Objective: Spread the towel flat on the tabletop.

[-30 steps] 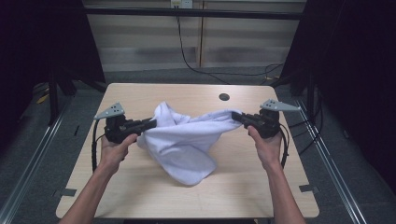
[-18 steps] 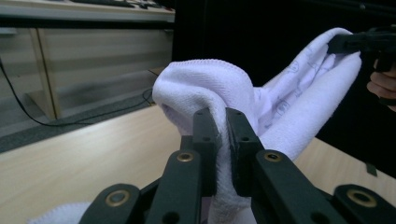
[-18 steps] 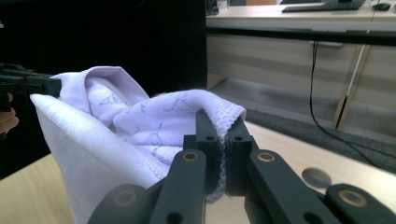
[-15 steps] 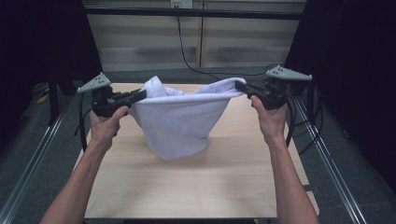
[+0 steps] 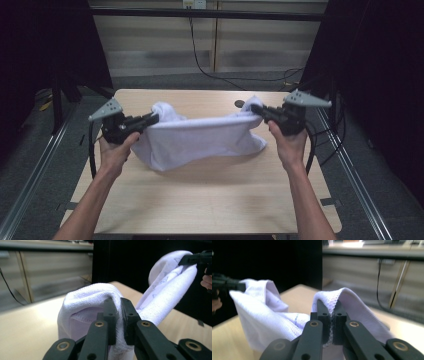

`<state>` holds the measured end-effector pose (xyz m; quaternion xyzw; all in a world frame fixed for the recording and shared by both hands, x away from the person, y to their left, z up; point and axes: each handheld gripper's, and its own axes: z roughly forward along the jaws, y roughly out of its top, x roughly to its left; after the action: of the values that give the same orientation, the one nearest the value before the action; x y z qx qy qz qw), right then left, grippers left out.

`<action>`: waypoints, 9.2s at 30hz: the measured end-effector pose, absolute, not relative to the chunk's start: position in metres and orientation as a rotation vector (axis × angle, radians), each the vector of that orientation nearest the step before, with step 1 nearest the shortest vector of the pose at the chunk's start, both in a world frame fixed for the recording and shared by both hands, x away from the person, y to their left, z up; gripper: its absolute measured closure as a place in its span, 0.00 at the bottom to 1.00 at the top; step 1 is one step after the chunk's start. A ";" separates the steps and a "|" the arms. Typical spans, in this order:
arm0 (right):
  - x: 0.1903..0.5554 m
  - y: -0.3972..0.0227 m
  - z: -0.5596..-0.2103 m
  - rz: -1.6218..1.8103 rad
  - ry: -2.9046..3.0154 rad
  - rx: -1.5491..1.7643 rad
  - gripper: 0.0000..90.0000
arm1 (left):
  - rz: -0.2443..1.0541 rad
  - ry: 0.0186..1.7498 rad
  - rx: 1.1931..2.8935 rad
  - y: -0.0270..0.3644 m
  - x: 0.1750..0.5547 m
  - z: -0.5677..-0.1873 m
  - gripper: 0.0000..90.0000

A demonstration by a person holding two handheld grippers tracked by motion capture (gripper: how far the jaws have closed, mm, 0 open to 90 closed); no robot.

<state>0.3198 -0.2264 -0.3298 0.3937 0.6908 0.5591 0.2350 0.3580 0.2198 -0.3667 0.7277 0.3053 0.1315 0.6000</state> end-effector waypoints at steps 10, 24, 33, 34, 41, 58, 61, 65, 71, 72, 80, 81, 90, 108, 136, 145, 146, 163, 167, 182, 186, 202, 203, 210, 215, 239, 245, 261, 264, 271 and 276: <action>0.255 -0.233 -0.428 1.420 2.066 1.225 0.97 | 0.148 0.728 1.820 0.211 0.315 -0.443 0.93; 0.178 -0.247 -0.470 1.286 2.184 1.369 0.71 | 0.000 0.669 1.990 0.212 0.254 -0.479 0.80; 0.195 -0.266 -0.455 1.337 2.130 1.323 0.63 | 0.080 0.688 1.868 0.221 0.282 -0.455 0.69; 0.203 -0.264 -0.456 1.336 2.132 1.315 0.63 | 0.114 0.693 1.873 0.216 0.292 -0.454 0.71; 0.288 -0.243 -0.478 1.381 2.174 1.281 0.53 | 0.049 0.747 1.950 0.189 0.338 -0.482 0.74; 0.291 -0.238 -0.481 1.384 2.253 1.253 0.98 | 0.115 0.793 2.057 0.192 0.323 -0.504 0.74; 0.282 -0.252 -0.468 1.400 2.200 1.254 0.98 | 0.136 0.804 2.057 0.194 0.321 -0.503 0.74; 0.263 -0.283 -0.448 1.377 2.103 1.278 0.99 | 0.139 0.824 2.058 0.201 0.315 -0.503 0.74; 0.234 -0.321 -0.441 1.274 2.012 1.368 0.99 | 0.151 0.853 2.059 0.215 0.303 -0.501 0.73; 0.234 -0.321 -0.441 1.274 2.012 1.368 0.99 | 0.151 0.853 2.059 0.215 0.303 -0.501 0.73; 0.205 -0.345 -0.454 1.131 1.909 1.465 0.99 | 0.131 0.893 2.054 0.232 0.287 -0.498 0.72; 0.202 -0.348 -0.456 1.135 1.908 1.469 0.99 | 0.133 0.893 2.059 0.232 0.285 -0.498 0.72; 0.198 -0.335 -0.457 1.214 1.926 1.456 0.78 | 0.117 0.813 2.007 0.235 0.283 -0.485 0.65; 0.208 -0.242 -0.489 1.192 2.344 1.275 0.66 | 0.122 0.758 2.160 0.177 0.341 -0.496 0.66; 0.302 -0.215 -0.492 1.225 2.272 1.320 0.55 | 0.073 0.838 2.039 0.231 0.313 -0.486 0.70; 0.248 -0.149 -0.500 1.200 2.553 1.039 0.53 | 0.099 0.864 1.978 0.239 0.324 -0.475 0.76; 0.248 -0.149 -0.500 1.200 2.553 1.039 0.53 | 0.108 0.873 1.976 0.240 0.325 -0.475 0.76; 0.288 -0.212 -0.510 1.189 2.380 1.170 0.99 | 0.095 0.877 1.899 0.252 0.324 -0.470 0.71; 0.295 -0.241 -0.510 1.174 2.326 1.257 0.99 | 0.082 0.865 1.916 0.249 0.321 -0.472 0.71; 0.269 -0.173 -0.475 1.414 2.453 1.094 0.75 | -0.080 0.749 2.044 0.225 0.292 -0.495 0.83; 0.278 -0.136 -0.474 1.456 2.513 1.013 0.71 | -0.058 0.747 2.118 0.215 0.292 -0.504 0.87; 0.281 -0.085 -0.476 1.505 2.592 0.862 0.97 | -0.032 0.764 2.116 0.216 0.296 -0.507 0.89; 0.279 -0.093 -0.473 1.513 2.563 0.875 0.97 | -0.028 0.768 2.116 0.217 0.297 -0.507 0.89; 0.255 -0.172 -0.460 1.510 2.396 1.023 0.98 | 0.026 0.789 2.118 0.220 0.300 -0.506 0.89; 0.228 -0.219 -0.461 1.465 2.331 1.111 0.98 | 0.051 0.810 2.104 0.221 0.305 -0.507 0.89; 0.252 -0.197 -0.463 1.446 2.379 1.105 0.67 | -0.147 0.635 2.015 0.191 0.267 -0.483 0.75; 0.276 -0.156 -0.468 1.427 2.467 1.034 0.60 | -0.203 0.622 2.024 0.187 0.260 -0.490 0.66; 0.261 -0.200 -0.453 1.456 2.232 1.157 0.99 | -0.179 0.494 2.190 0.155 0.251 -0.504 0.80; 0.258 -0.212 -0.453 1.461 2.202 1.183 0.99 | -0.180 0.491 2.192 0.158 0.254 -0.505 0.95; 0.238 -0.245 -0.441 1.534 2.094 1.219 0.99 | -0.177 0.505 2.063 0.178 0.256 -0.484 0.98; 0.222 -0.257 -0.423 1.566 2.048 1.187 0.99 | -0.129 0.538 1.955 0.205 0.255 -0.463 0.98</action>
<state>0.2217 -0.2575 -0.4228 0.4134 0.7132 0.5455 0.1511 0.2550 0.2046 -0.4628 0.8179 0.2249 -0.0539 0.5269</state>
